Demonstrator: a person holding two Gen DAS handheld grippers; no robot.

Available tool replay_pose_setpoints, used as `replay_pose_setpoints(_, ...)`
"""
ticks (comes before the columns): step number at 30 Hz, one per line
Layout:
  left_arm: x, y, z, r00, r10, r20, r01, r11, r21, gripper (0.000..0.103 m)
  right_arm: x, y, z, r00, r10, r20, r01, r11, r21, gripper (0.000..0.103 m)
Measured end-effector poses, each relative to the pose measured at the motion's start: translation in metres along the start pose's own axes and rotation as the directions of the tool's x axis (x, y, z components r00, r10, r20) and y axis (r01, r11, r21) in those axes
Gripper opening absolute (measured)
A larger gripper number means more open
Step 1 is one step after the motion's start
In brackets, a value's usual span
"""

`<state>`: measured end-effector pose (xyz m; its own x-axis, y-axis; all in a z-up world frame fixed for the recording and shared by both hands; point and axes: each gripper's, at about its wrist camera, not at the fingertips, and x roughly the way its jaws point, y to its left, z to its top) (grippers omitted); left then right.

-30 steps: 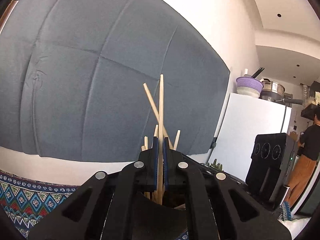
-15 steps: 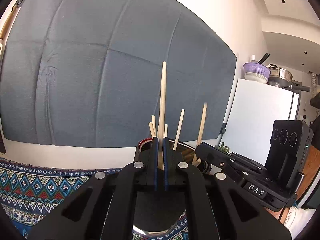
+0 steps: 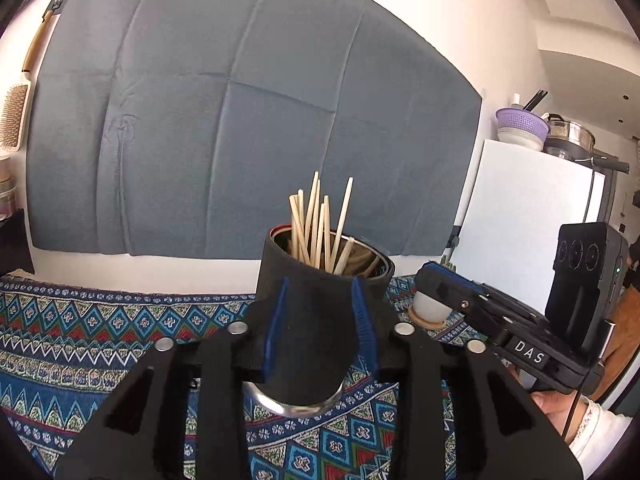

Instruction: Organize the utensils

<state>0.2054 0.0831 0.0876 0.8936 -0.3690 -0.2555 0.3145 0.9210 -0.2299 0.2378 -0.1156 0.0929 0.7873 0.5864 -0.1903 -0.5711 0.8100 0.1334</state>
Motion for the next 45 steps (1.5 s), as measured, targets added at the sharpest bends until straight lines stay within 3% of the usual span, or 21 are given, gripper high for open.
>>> replay_pose_setpoints(3,-0.012,-0.011,-0.011,0.999,0.042,-0.015,-0.042,0.999,0.017,0.061,-0.017,-0.002,-0.007,1.000,-0.005,-0.013,0.005,1.000,0.019,0.036)
replay_pose_setpoints(8,-0.034,-0.028,-0.025,0.994,0.105,-0.031,-0.103,0.994,0.045,0.078,-0.051,-0.002,-0.015,0.999,-0.020,-0.029,0.021,0.999,0.049,0.056)
replay_pose_setpoints(18,-0.090,-0.060,-0.052,0.984,0.165,-0.066,-0.161,0.985,0.064,0.096,-0.130,0.008,-0.042,0.996,-0.077,-0.051,0.080,0.995,0.056,0.080)
replay_pose_setpoints(19,-0.097,-0.064,-0.056,0.982,0.173,-0.075,-0.168,0.983,0.069,0.097,-0.137,0.010,-0.045,0.995,-0.079,-0.058,0.082,0.995,0.054,0.085)
replay_pose_setpoints(30,-0.160,-0.114,-0.102,0.970,0.187,-0.153,-0.165,0.975,0.145,0.097,-0.194,0.032,-0.081,0.985,-0.101,-0.139,0.104,0.994,0.014,0.089)
replay_pose_setpoints(40,-0.160,-0.112,-0.143,0.946,0.280,-0.164,-0.262,0.957,0.123,0.097,-0.208,0.037,-0.107,0.984,-0.155,-0.092,0.158,0.987,0.021,0.095)
replay_pose_setpoints(45,-0.155,-0.108,-0.144,0.938,0.312,-0.150,-0.297,0.948,0.114,0.097,-0.204,0.034,-0.109,0.973,-0.206,-0.105,0.211,0.977,0.040,0.095)
